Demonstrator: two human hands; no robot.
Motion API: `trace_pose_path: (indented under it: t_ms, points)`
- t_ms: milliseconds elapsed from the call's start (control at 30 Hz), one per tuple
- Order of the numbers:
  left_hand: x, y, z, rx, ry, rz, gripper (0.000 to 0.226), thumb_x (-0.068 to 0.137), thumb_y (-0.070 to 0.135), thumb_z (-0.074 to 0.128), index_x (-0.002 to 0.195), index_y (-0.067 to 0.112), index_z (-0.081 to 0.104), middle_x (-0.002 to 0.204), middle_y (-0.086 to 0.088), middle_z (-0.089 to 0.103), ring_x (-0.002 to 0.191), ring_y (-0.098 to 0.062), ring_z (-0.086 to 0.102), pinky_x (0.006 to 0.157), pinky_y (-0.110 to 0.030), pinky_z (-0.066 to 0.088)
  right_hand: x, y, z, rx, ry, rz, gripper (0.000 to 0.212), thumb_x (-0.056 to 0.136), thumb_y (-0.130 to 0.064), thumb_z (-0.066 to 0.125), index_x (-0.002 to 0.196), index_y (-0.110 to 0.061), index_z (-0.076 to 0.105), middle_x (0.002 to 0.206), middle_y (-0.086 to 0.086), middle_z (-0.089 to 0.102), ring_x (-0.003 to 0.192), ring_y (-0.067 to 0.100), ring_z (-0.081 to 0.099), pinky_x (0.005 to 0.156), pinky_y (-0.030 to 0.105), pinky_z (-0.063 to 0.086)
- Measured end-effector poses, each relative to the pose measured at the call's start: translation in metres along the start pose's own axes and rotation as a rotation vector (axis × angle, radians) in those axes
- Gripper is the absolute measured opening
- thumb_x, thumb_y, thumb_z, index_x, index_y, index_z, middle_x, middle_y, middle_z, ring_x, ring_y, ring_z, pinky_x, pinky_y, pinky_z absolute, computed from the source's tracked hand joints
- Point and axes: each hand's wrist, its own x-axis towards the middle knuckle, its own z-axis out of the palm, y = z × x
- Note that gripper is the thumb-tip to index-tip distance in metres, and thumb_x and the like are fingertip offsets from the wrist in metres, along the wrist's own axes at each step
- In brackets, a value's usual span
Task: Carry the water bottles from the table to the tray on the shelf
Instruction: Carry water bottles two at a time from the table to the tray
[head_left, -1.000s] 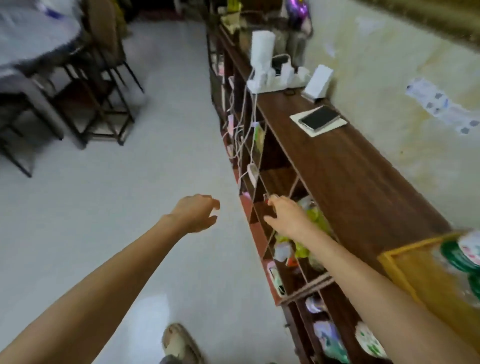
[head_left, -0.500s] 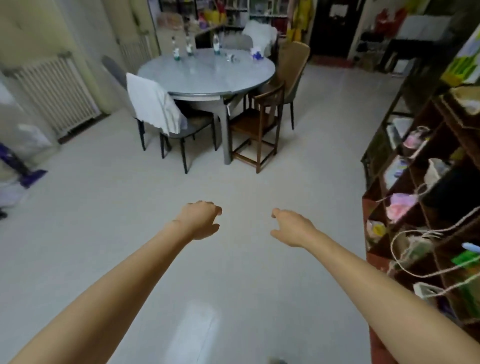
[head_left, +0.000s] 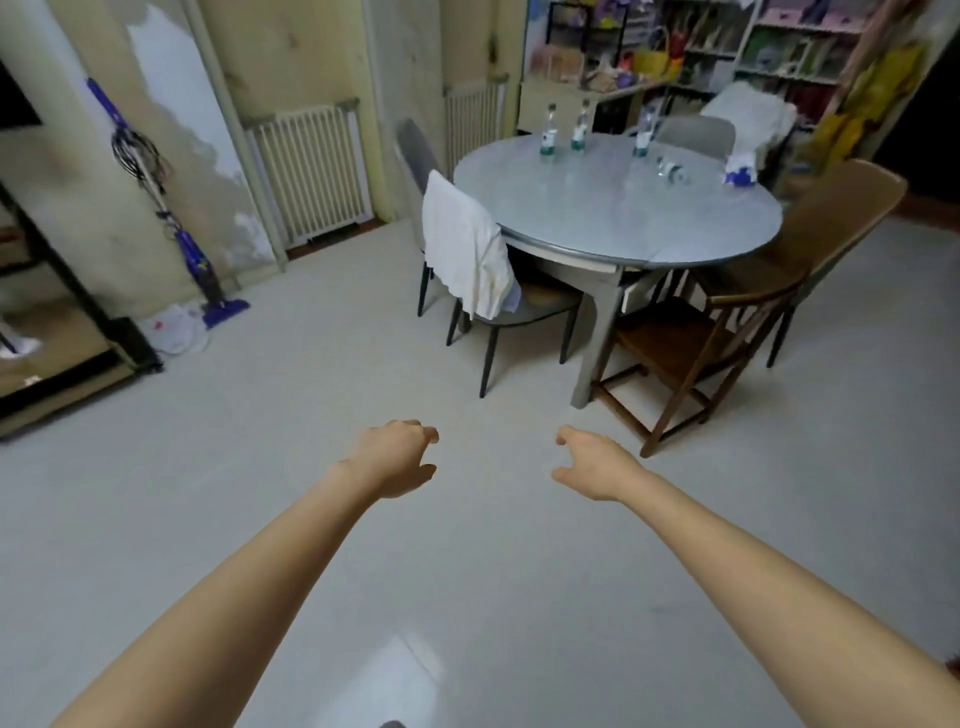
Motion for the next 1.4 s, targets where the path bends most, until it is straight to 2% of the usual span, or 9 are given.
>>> trace_pose_path:
  t_ms: [100,300,467,600,733,900,1133,1267,1400]
  points:
    - [0.062,-0.042,-0.009,-0.022,-0.019,-0.064,0.049,0.096,0.039,0.049,0.142,0.026,0.040,0.141,0.001,0.048,0.128,-0.024,0.049,0.098,-0.037,0.045,0.082,-0.020,-0.020,-0.055,-0.031,-0.054,0.049,0.093,-0.031,0.054,0.137,-0.014,0.040,0.131,0.010,0.055,0.116,0.029,0.055,0.088,0.037,0.047]
    - [0.196,-0.133,-0.043,-0.009,-0.039,-0.081,0.049,0.097,0.038,0.049,0.143,0.024,0.041,0.142,0.000,0.048,0.129,-0.023,0.048,0.098,-0.037,0.043,0.243,-0.067,-0.054,-0.071,-0.028,-0.079,0.050,0.093,-0.031,0.055,0.138,-0.014,0.042,0.136,0.009,0.053,0.122,0.029,0.052,0.097,0.038,0.046]
    - [0.306,-0.204,-0.092,-0.030,-0.018,-0.079,0.048,0.096,0.037,0.049,0.142,0.024,0.042,0.141,-0.001,0.048,0.129,-0.025,0.047,0.100,-0.037,0.042,0.360,-0.108,-0.099,-0.055,0.013,-0.088,0.044,0.095,-0.029,0.053,0.135,-0.012,0.043,0.127,0.011,0.056,0.114,0.030,0.055,0.078,0.033,0.042]
    - [0.381,-0.248,-0.114,-0.074,-0.025,-0.083,0.047,0.095,0.039,0.050,0.140,0.026,0.045,0.142,0.000,0.047,0.130,-0.023,0.046,0.100,-0.038,0.043,0.450,-0.135,-0.126,-0.048,0.033,-0.118,0.045,0.093,-0.031,0.055,0.133,-0.014,0.044,0.131,0.009,0.055,0.118,0.030,0.054,0.086,0.037,0.047]
    - [0.462,-0.301,-0.129,-0.089,-0.011,-0.116,0.047,0.095,0.038,0.050,0.140,0.025,0.044,0.143,0.000,0.046,0.129,-0.024,0.046,0.100,-0.040,0.043,0.556,-0.169,-0.150,-0.073,0.063,-0.194,0.043,0.094,-0.027,0.053,0.132,-0.012,0.043,0.124,0.010,0.055,0.110,0.030,0.056,0.075,0.032,0.041]
    - [0.570,-0.382,-0.168,-0.114,0.005,-0.217,0.050,0.095,0.037,0.049,0.142,0.023,0.042,0.144,-0.002,0.044,0.129,-0.025,0.046,0.100,-0.040,0.042,0.707,-0.227,-0.184,-0.135,0.059,-0.311,0.046,0.095,-0.029,0.049,0.137,-0.011,0.040,0.129,0.012,0.051,0.115,0.031,0.053,0.093,0.040,0.045]
    - [0.695,-0.508,-0.223,-0.215,0.053,-0.397,0.051,0.095,0.037,0.051,0.143,0.021,0.041,0.142,-0.004,0.045,0.127,-0.027,0.046,0.099,-0.040,0.042,0.895,-0.324,-0.241,-0.310,0.117,-0.416,0.040,0.094,-0.027,0.051,0.130,-0.013,0.045,0.126,0.009,0.051,0.116,0.030,0.051,0.092,0.040,0.040]
    - [0.772,-0.588,-0.235,-0.212,0.017,-0.449,0.053,0.095,0.037,0.052,0.144,0.020,0.039,0.142,-0.005,0.045,0.126,-0.028,0.046,0.099,-0.040,0.041,1.000,-0.371,-0.253,-0.394,0.118,-0.435,0.044,0.094,-0.029,0.050,0.136,-0.017,0.042,0.135,0.006,0.046,0.125,0.027,0.045,0.106,0.045,0.032]
    - [0.857,-0.674,-0.255,-0.178,0.004,-0.427,0.054,0.094,0.036,0.052,0.144,0.018,0.039,0.139,-0.007,0.048,0.123,-0.029,0.049,0.096,-0.040,0.044,1.102,-0.423,-0.270,-0.418,0.115,-0.407,0.046,0.095,-0.031,0.049,0.138,-0.017,0.040,0.138,0.006,0.045,0.127,0.027,0.044,0.109,0.045,0.030]
